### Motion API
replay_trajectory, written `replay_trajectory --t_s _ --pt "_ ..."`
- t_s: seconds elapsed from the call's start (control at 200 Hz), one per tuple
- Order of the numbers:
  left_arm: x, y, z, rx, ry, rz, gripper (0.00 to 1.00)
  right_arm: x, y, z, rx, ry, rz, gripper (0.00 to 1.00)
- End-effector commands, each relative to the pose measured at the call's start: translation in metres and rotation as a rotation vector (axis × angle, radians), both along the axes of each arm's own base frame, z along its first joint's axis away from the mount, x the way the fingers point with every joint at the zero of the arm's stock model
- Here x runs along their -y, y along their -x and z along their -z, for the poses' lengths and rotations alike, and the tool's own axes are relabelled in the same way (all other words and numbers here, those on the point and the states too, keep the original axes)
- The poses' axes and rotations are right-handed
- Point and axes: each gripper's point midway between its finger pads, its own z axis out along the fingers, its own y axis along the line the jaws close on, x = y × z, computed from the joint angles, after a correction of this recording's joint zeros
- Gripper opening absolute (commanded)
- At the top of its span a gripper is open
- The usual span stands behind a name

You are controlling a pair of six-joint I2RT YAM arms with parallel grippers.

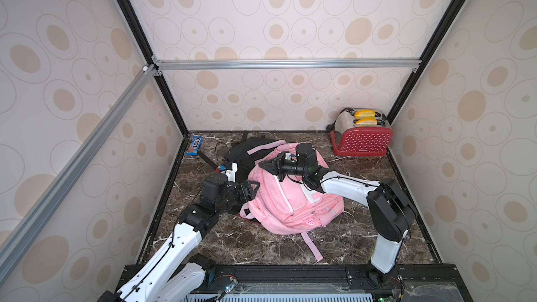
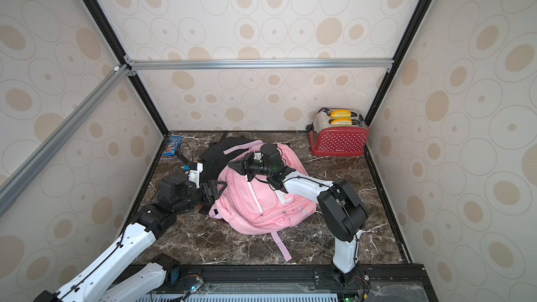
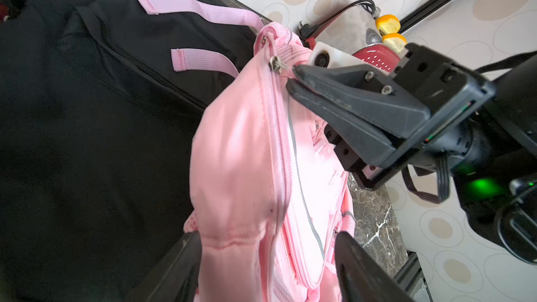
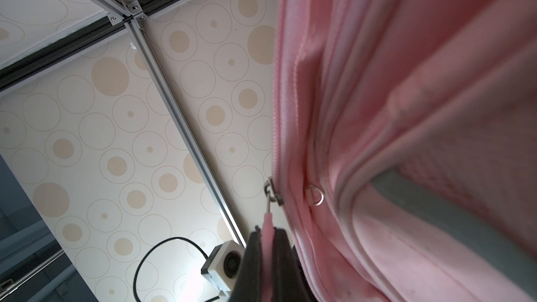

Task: Zip up the backpack
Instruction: Zip the zipper on the backpack.

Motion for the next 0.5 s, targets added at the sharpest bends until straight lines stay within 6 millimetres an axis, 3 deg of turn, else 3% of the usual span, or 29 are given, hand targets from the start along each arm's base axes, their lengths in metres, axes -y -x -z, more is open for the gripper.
replay_trajectory --t_s 0.0,0.23,0.381,0.496 --pt "0.003 -0.011 -0.015 0.042 -0.024 0.009 0.74 0.001 0.019 -0.057 0.130 -0.106 -0.030 0.00" --pt "0.010 -0.024 -0.005 0.026 -0.028 0.014 0.75 -0.004 0.043 -0.061 0.138 -0.107 -0.063 0.00" --pt "0.012 -0.028 -0.001 0.024 -0.017 0.009 0.74 -0.003 0.055 -0.050 0.128 -0.083 -0.082 0.00" --pt "0.014 -0.028 0.002 0.021 -0.008 0.017 0.61 -0.002 0.057 -0.044 0.119 -0.075 -0.079 0.00"
